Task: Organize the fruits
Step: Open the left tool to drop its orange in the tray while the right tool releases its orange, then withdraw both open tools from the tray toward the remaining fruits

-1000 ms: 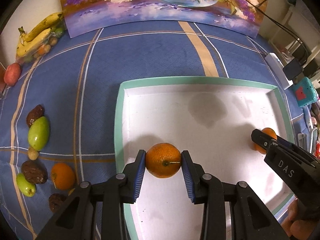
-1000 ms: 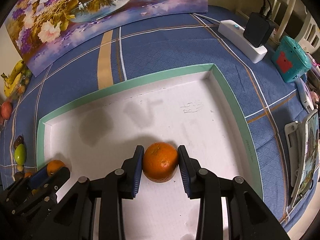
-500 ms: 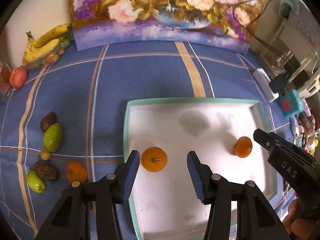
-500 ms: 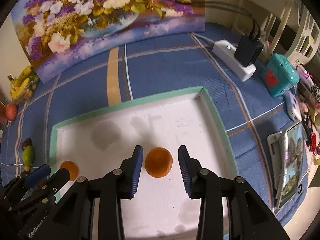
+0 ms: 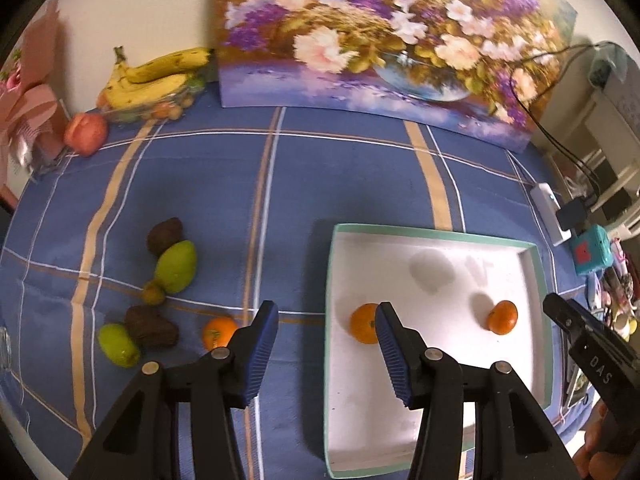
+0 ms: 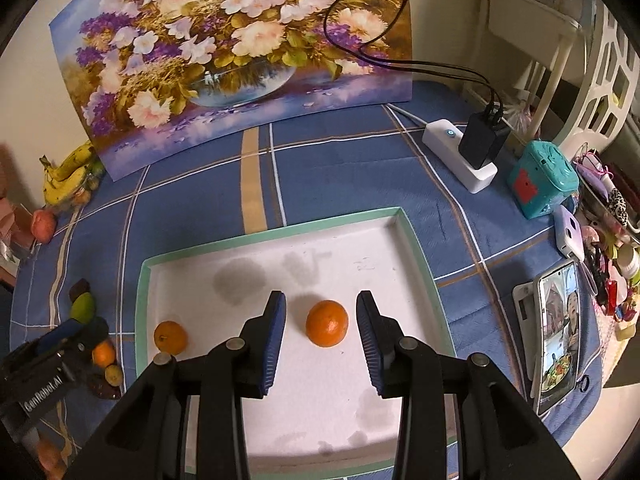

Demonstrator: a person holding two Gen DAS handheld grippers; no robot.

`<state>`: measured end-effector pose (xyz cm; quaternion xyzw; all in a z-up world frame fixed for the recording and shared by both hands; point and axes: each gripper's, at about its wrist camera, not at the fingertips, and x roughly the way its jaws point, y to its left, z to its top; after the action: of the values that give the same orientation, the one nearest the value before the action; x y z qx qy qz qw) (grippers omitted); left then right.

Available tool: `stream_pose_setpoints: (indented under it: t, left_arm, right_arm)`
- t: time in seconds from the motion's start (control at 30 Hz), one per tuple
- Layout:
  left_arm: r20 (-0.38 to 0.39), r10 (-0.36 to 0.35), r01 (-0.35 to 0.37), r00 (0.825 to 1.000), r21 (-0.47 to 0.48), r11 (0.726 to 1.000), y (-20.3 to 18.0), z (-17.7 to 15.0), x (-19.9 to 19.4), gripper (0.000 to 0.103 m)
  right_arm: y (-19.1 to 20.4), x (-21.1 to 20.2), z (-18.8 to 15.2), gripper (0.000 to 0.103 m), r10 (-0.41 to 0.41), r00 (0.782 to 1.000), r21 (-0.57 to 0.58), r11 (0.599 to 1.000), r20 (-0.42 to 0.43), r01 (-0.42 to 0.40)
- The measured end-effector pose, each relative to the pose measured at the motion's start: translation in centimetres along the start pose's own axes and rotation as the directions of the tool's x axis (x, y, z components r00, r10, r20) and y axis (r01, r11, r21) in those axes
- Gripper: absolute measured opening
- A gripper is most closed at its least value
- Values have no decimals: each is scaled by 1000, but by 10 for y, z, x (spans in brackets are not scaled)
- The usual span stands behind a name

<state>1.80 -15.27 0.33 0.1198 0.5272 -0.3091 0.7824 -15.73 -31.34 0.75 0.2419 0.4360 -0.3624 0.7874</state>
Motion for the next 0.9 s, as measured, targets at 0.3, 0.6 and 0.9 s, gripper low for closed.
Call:
stream_pose_setpoints:
  t: [0.3, 0.6, 0.9]
  left_arm:
    - [22, 9, -8, 1000, -60, 998, 21, 1, -11, 62]
    - [-17, 72, -74, 997, -102, 992, 32, -2, -1, 93]
    - [-57, 148, -154, 987, -113, 982, 41, -8, 12, 103]
  right_arm:
    - [7, -6, -5, 37, 10, 1000, -17, 1000, 6, -10]
    - [9, 4, -9, 55, 13, 1000, -19, 1000, -24, -14]
    - [9, 15, -12, 85, -6, 999, -30, 1000, -52, 4]
